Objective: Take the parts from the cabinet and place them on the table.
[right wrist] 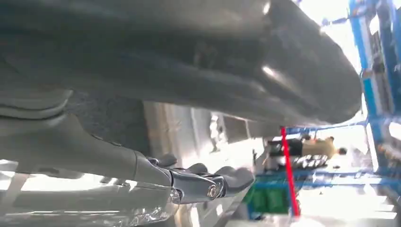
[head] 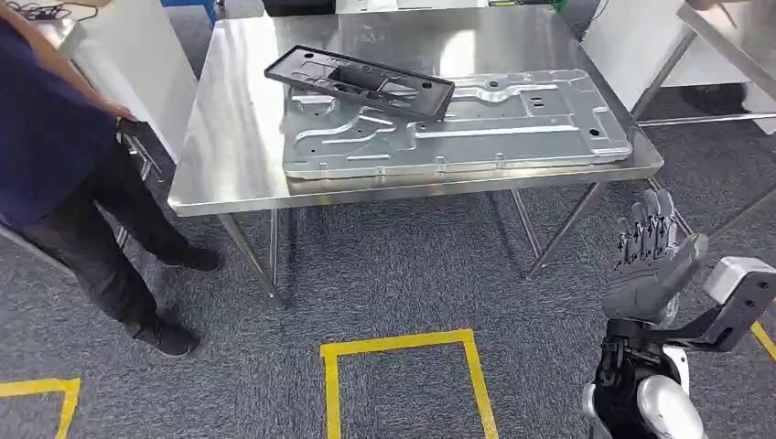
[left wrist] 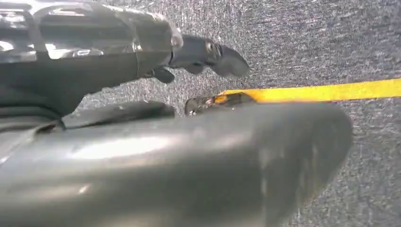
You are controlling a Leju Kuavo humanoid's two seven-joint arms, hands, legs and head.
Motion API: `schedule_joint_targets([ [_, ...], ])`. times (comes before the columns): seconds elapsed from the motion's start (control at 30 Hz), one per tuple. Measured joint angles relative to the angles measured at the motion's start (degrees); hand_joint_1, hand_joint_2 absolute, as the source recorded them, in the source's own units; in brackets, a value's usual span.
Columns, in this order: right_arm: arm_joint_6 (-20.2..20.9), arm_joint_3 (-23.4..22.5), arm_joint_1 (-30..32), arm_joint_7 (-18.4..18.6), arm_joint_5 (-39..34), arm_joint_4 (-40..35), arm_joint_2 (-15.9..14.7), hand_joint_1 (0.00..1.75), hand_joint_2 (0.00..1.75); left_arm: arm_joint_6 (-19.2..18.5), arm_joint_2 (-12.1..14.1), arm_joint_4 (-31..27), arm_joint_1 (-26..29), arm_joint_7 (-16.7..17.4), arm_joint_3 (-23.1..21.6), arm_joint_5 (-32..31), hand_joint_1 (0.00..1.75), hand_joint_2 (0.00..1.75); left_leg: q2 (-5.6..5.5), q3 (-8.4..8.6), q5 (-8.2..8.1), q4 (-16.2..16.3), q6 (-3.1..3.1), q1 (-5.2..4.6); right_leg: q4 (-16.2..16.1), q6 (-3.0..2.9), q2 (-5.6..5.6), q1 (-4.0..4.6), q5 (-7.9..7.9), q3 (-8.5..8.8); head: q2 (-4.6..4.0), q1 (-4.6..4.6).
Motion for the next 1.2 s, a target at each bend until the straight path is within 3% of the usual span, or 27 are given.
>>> schedule_joint_targets([
  [0.03,0.0,-0.1,0.4,-0.5,-0.5,0.5,0.4,0.0,0.0,0.0,0.1,0.0,0.1,0.0,0.0,0.1,0.0,0.0,0.09,-1.68,-0.53,3.1,0.11,-0.02,0.1,-0.05,0.79,0.12,0.03,-0.2,-0.02,-0.2],
  [0.07,0.0,-0.3,0.8,-0.8,-0.8,0.9,0.6,0.0,0.0,0.0,0.1,0.0,0.2,0.0,0.0,0.2,0.0,0.0,0.2,-1.74,0.45,3.0,0.26,-0.02,0.3,-0.04,1.53,0.19,0.03,-0.25,-0.02,-0.4],
  [0.13,0.0,-0.6,1.3,-1.2,-1.2,1.6,1.1,0.0,0.0,0.0,0.2,0.0,0.1,0.0,0.0,0.2,0.0,0.0,-0.5,1.55,5.45,-4.0,0.81,-0.02,0.6,0.03,3.16,0.24,-0.06,-0.24,-0.02,-0.57],
  [0.17,0.0,-0.9,1.3,-1.3,-1.3,1.8,1.3,0.0,0.0,0.0,0.2,0.0,0.1,0.0,0.0,0.2,0.0,0.0,-1.97,3.84,7.95,-8.9,1.1,0.01,0.8,0.15,3.87,0.23,-0.17,-0.24,0.0,-0.59],
  [0.2,0.0,-1.1,1.5,-1.4,-1.3,2.1,1.6,0.0,0.0,0.0,0.3,0.0,0.1,0.0,0.0,0.2,0.0,0.0,-6.38,5.43,8.34,-12.2,1.71,0.29,1.0,0.4,4.45,-0.04,-0.34,-0.44,-0.02,-0.6],
  [0.23,0.0,-1.2,1.4,-1.6,-1.5,2.4,1.8,0.0,0.0,0.0,0.3,0.0,0.1,0.0,0.0,0.2,0.0,0.0,-6.96,5.99,8.15,-13.5,1.59,0.65,1.5,0.71,5.27,0.18,-0.53,-0.85,0.0,-0.53],
  [0.27,0.0,-1.4,1.6,-1.7,-1.7,2.6,2.0,0.0,0.0,0.0,0.3,0.0,0.1,0.0,0.0,0.2,0.0,0.0,-5.94,5.9,8.01,-13.4,1.45,0.36,1.5,1.14,5.95,-0.22,-0.32,-1.25,0.0,-0.49],
  [0.33,0.0,-1.8,2.0,-2.0,-2.1,3.1,2.3,0.0,0.0,0.0,0.5,0.0,0.3,0.0,0.0,0.3,0.0,0.0,-4.39,6.01,8.01,-13.6,1.81,-0.05,1.1,1.97,7.81,-0.66,0.07,-1.59,-0.02,-0.59],
  [0.37,0.0,-2.1,2.2,-2.2,-2.4,3.4,2.4,0.0,0.0,0.0,0.5,0.0,0.2,0.0,0.0,0.3,0.0,0.0,-3.25,6.31,8.28,-14.4,2.19,0.69,1.2,2.22,8.84,-0.55,0.02,-1.73,-0.02,-0.75],
  [0.43,0.0,-2.8,2.5,-2.6,-2.9,3.9,2.7,0.0,0.0,0.0,0.6,0.1,0.1,0.0,0.0,0.3,0.0,0.0,-1.33,7.01,8.37,-14.9,2.4,0.55,3.6,2.85,1.97,-0.08,-1.63,-2.73,-0.02,0.54],
  [0.47,0.0,-2.9,2.3,-2.8,-3.2,4.3,2.8,0.0,0.0,0.0,0.4,0.0,0.1,0.1,0.0,0.3,0.0,0.0,-0.16,7.05,8.26,-14.9,2.6,0.47,7.5,3.3,0.61,-0.34,-3.93,-4.73,0.0,0.98],
  [0.53,0.1,-3.0,2.9,-3.3,-4.4,5.0,3.3,0.0,0.0,0.0,0.5,0.1,0.2,0.1,0.0,0.3,0.0,0.0,1.88,7.0,8.04,-14.9,2.62,0.41,15.6,3.83,0.1,-0.66,-7.23,-8.82,-0.02,1.2],
  [0.57,0.2,-3.2,3.4,-3.7,-5.3,5.6,3.5,0.0,0.0,0.0,0.6,0.1,0.2,0.2,0.0,0.3,0.0,0.0,2.82,7.05,7.89,-14.9,2.5,0.41,17.0,3.94,0.08,-0.7,-7.0,-9.45,-0.02,1.44],
  [0.6,0.2,-3.3,3.7,-4.0,-5.7,6.0,3.6,0.0,0.0,0.0,0.6,0.1,0.3,0.2,0.0,0.3,0.0,0.0,3.69,7.12,7.79,-14.9,2.43,0.38,15.6,3.91,0.04,-0.76,-5.39,-8.72,-0.02,1.79],
  [0.67,0.2,-3.6,3.8,-4.2,-5.9,6.4,3.9,0.0,0.0,0.0,0.5,0.1,0.1,0.2,0.0,0.3,0.0,0.0,5.08,7.42,7.55,-14.9,2.22,0.27,7.2,3.31,-1.08,-0.56,-0.59,-4.5,0.0,2.01],
  [0.7,0.2,-3.9,3.8,-4.4,-6.0,6.5,4.0,0.0,0.0,0.0,0.5,0.1,0.0,0.2,0.0,0.3,0.0,0.0,5.63,7.59,7.45,-14.9,2.12,0.21,2.9,2.63,-3.55,-0.17,1.02,-2.21,-0.02,2.09],
  [0.73,0.4,-4.2,3.7,-4.5,-6.5,6.7,4.0,0.0,0.0,0.0,0.4,0.1,0.0,0.2,0.0,0.3,0.0,0.0,6.15,7.6,7.18,-14.8,1.74,-0.21,0.8,2.18,-4.8,0.47,0.47,-1.27,-0.02,2.22],
  [0.83,0.5,-4.4,4.6,-5.4,-8.2,7.5,4.2,0.0,0.0,0.2,0.4,0.1,0.0,0.2,0.0,0.3,0.0,0.0,7.76,7.94,7.12,-15.0,0.99,-0.1,0.6,1.25,-3.29,0.69,0.37,-1.77,0.0,1.79],
  [0.87,0.5,-4.5,4.8,-5.8,-9.1,8.0,4.3,0.0,0.0,0.2,0.3,0.1,-0.1,0.2,0.0,0.3,0.0,0.0,8.4,8.23,6.81,-15.1,0.54,-0.27,-0.1,0.82,-2.59,0.52,0.71,-1.06,-0.02,1.9],
  [0.9,0.6,-4.8,5.2,-6.3,-10.0,8.4,4.5,0.0,0.0,0.3,0.3,0.0,-0.2,0.3,0.0,0.3,0.0,0.0,4.25,8.29,6.07,-14.3,0.14,0.07,-0.5,0.67,-2.34,0.16,1.01,-0.85,-0.02,1.88],
  [0.93,0.6,-5.2,5.1,-7.1,-11.0,9.0,4.7,0.0,0.0,0.3,0.3,0.0,-0.2,0.2,0.0,0.2,0.0,0.0,0.84,7.28,4.28,-11.8,0.16,0.21,-0.6,0.31,-1.85,-0.07,1.11,-0.83,-0.02,1.44],
  [0.97,0.7,-5.3,5.1,-7.6,-12.2,9.9,4.9,0.0,0.0,0.3,0.3,0.0,-0.1,0.3,0.0,0.2,0.0,0.0,-0.1,5.33,2.01,-7.5,0.11,0.15,-0.6,0.16,-1.2,-0.09,1.13,-0.86,-0.02,0.78],
  [1.03,0.7,-5.9,5.8,-8.7,-14.7,12.4,5.8,0.0,0.0,0.4,0.3,0.0,0.1,0.7,0.0,0.0,0.0,0.0,-0.09,0.87,-1.34,1.2,0.11,0.01,-0.5,0.03,0.21,0.08,1.05,-0.88,-0.02,0.04],
  [1.07,0.9,-6.4,6.0,-9.3,-15.9,14.0,6.1,0.0,0.0,0.4,0.4,0.0,0.3,0.8,0.0,-0.1,0.0,0.0,0.09,-0.09,-1.01,2.6,0.14,0.0,-0.4,0.01,1.04,0.09,1.03,-0.87,-0.02,-0.16],
  [1.1,1.3,-6.9,6.0,-9.9,-17.2,15.8,6.5,0.0,0.0,0.4,0.4,0.0,0.4,0.9,0.0,-0.1,0.0,0.0,0.21,0.14,0.78,1.2,0.27,0.01,-0.3,0.01,1.94,0.09,0.97,-0.85,-0.02,-0.38],
  [1.17,3.3,-8.4,6.0,-10.6,-21.0,20.3,7.1,0.0,0.0,0.4,0.4,0.0,0.3,0.9,-0.1,-0.4,0.0,0.0,-0.69,3.42,6.45,-7.0,0.59,0.04,0.2,0.25,3.68,0.03,0.64,-0.82,0.0,-0.62],
  [1.2,3.3,-8.4,6.0,-10.6,-21.0,20.3,7.1,0.0,0.0,0.4,0.4,0.0,0.3,0.9,-0.1,-0.4,0.0,0.0,-0.69,3.42,6.45,-7.0,0.59,0.04,0.2,0.25,3.68,0.03,0.64,-0.82,0.0,-0.62],
])
